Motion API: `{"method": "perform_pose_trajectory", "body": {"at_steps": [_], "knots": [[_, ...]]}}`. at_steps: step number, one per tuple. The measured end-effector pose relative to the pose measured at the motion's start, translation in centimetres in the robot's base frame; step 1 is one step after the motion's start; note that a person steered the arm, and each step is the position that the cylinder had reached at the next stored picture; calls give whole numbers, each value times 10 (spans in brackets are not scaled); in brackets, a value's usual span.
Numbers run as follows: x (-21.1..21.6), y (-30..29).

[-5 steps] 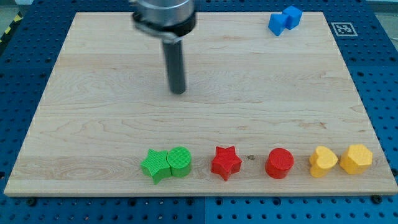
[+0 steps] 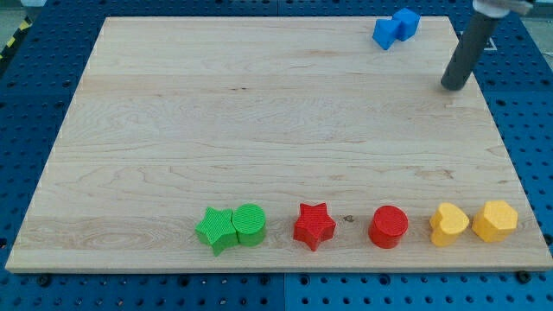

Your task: Point the arm above the blue cube

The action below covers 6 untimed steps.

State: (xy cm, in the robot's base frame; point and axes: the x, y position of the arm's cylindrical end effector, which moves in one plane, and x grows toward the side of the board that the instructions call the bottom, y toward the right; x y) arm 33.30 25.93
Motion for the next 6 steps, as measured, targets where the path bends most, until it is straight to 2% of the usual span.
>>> {"method": "perform_pose_trajectory", "body": {"at_steps": [1,3,5,6], "knots": [[-67,0],[-136,0],[-129,-40],[-110,-41]]}}
